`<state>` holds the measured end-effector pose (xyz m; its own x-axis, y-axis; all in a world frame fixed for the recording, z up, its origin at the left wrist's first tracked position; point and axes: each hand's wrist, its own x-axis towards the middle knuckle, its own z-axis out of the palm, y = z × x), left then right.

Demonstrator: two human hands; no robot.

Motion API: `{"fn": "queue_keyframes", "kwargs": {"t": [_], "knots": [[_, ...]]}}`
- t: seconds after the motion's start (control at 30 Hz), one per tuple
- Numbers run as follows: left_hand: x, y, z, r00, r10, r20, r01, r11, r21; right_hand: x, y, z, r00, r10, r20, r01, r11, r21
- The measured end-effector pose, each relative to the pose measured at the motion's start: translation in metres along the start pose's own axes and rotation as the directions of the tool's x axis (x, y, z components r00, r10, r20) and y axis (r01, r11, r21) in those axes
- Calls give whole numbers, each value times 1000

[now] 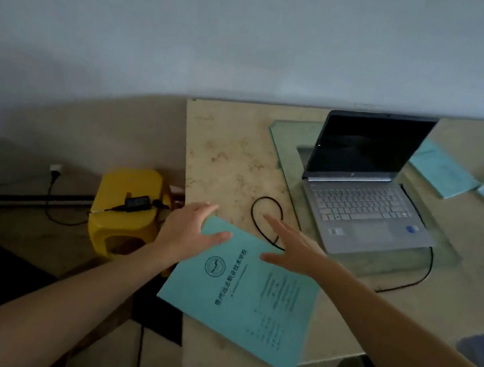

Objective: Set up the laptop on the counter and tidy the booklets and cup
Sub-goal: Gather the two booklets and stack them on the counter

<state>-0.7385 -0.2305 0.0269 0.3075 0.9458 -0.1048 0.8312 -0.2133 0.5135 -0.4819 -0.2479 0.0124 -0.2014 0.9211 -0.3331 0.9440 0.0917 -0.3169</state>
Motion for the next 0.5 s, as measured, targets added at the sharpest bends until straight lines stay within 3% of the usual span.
{"fn": "queue_keyframes", "kwargs": {"t": [0.13, 0.27, 0.4, 0.5], "knots": [[-5, 3, 37, 979, -189, 76, 191, 981, -20, 25, 13, 8, 991, -79, 110, 84, 995, -43], [-31, -7, 62, 932, -347, 101, 358, 926, -121, 37, 25, 20, 977, -50, 206, 65, 995, -69], [-56, -27, 76, 857, -509, 85, 510, 860, 6, 38, 25, 37, 989, -68, 133, 73, 997, -30], [-69, -39, 77, 757, -623, 197, 635, 772, 0, 39, 18, 44, 993, -31, 116, 36, 998, -41]]}}
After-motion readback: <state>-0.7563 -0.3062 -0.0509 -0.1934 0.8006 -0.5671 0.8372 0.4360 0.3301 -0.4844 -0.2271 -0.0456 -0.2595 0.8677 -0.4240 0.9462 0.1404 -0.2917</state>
